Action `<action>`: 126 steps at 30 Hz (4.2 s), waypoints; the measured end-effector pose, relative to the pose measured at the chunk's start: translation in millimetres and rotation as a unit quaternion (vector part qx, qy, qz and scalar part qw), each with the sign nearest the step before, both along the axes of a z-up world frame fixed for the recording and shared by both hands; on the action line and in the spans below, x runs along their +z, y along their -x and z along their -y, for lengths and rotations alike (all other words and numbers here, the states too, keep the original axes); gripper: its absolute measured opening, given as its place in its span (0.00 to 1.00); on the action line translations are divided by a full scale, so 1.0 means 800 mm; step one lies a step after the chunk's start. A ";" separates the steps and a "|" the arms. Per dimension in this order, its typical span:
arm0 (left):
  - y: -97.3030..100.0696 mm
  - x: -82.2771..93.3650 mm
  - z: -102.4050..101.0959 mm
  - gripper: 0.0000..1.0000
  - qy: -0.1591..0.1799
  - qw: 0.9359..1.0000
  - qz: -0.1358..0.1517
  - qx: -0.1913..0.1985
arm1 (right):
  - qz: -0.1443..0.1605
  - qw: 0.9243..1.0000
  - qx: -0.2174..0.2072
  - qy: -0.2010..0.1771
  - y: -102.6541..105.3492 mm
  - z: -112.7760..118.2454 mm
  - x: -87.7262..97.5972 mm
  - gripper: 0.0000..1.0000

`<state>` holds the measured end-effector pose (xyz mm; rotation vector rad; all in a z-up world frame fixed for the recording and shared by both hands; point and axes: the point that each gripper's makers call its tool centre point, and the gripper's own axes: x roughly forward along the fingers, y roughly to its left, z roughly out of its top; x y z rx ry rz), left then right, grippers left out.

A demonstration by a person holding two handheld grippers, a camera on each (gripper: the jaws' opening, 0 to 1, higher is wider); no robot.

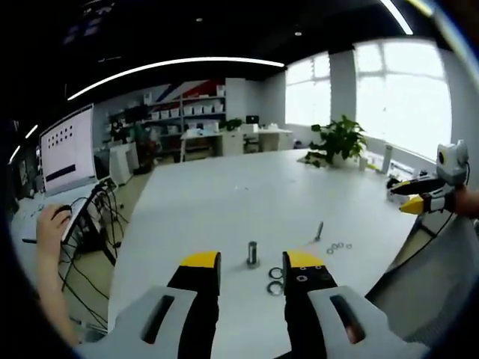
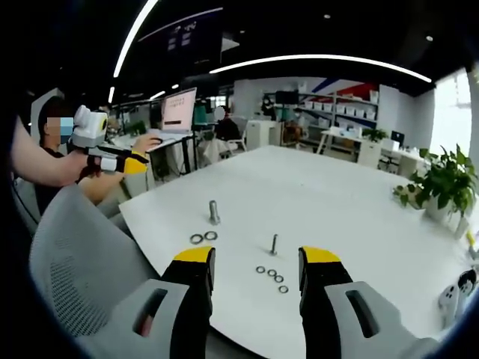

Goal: Place the washer onto the threaded stud by aligning its center hole with the stud, sliding it down to the base, and recovering from edge contact or off-axis alignment until the washer reaches the visible bottom stop.

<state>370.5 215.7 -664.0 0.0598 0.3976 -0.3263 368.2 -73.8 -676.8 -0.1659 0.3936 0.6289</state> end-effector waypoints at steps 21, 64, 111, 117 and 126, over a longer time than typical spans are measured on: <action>0.001 -0.006 0.004 0.31 -0.010 1.000 -0.012 -0.003 | 0.001 1.000 0.006 0.005 0.001 0.000 -0.002 0.47; 0.004 -0.053 -0.003 0.37 -0.010 0.995 -0.103 0.004 | -0.004 1.000 -0.003 -0.009 0.001 0.004 -0.001 0.46; -0.058 -0.191 0.091 0.38 -0.113 0.938 -0.303 -0.125 | -0.015 0.999 -0.015 -0.029 -0.002 0.011 -0.002 0.45; -0.060 -0.213 0.095 0.38 -0.132 0.924 -0.327 -0.146 | -0.021 0.999 -0.015 -0.028 -0.002 0.011 -0.005 0.45; -0.063 -0.238 0.090 0.35 -0.179 0.903 -0.353 -0.166 | -0.021 0.999 -0.016 -0.033 -0.002 0.010 -0.004 0.45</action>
